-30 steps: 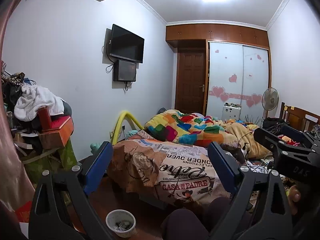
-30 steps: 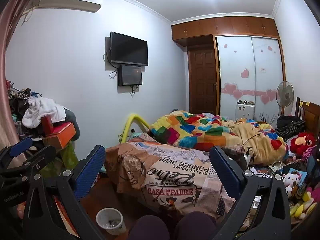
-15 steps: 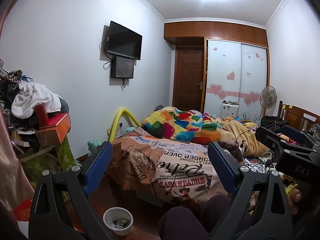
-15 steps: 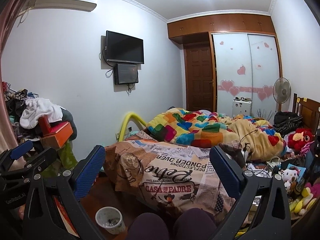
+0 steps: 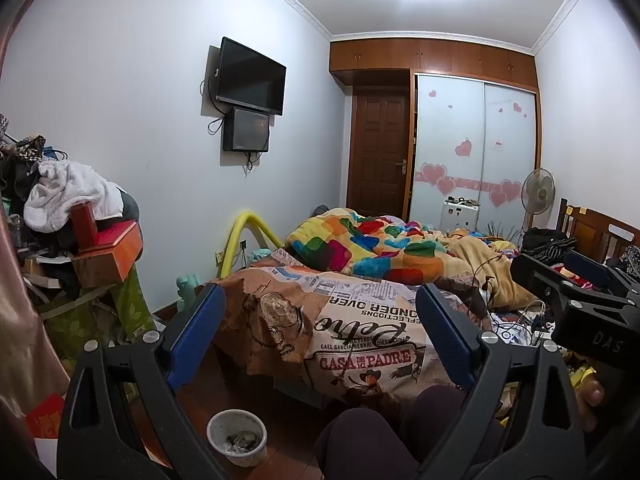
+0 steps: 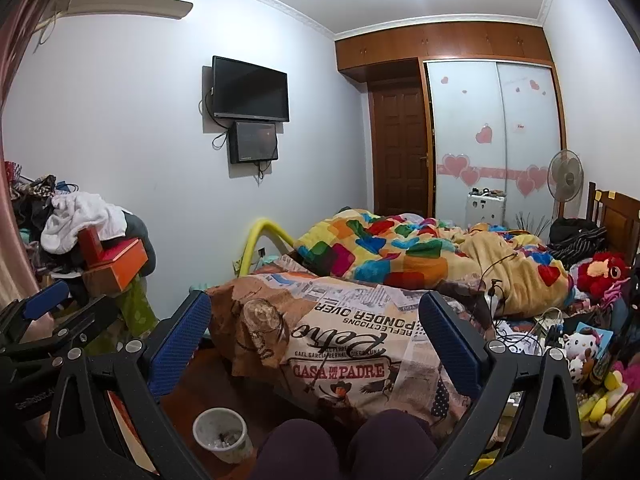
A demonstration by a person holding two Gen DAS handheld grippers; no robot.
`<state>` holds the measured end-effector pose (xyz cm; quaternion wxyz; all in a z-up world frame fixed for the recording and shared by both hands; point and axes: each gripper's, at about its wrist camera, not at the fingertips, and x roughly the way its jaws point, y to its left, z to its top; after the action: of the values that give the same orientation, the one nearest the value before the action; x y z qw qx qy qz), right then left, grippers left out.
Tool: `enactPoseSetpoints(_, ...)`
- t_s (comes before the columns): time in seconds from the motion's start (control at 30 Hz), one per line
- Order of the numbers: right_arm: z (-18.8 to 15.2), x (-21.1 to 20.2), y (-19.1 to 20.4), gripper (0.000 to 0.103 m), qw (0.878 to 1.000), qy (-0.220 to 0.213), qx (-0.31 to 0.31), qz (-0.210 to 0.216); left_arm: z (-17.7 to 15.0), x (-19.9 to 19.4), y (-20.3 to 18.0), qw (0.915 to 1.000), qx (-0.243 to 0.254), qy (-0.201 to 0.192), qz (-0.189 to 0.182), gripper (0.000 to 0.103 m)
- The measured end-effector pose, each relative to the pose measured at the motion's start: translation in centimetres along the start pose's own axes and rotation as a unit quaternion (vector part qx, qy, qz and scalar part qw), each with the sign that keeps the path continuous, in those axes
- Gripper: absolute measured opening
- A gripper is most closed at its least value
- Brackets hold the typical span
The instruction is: Collect trash
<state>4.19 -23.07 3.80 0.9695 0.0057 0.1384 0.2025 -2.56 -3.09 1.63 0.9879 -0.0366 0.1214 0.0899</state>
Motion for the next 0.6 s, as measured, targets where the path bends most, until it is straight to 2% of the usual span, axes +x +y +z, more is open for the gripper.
enactPoseSetpoints(0.6, -0.03, 0.12, 0.14, 0.103, 1.000, 0.003, -0.001, 0.001, -0.13, 0.08, 0.26, 1.0000, -0.003, 0.003, 0.004, 0.096)
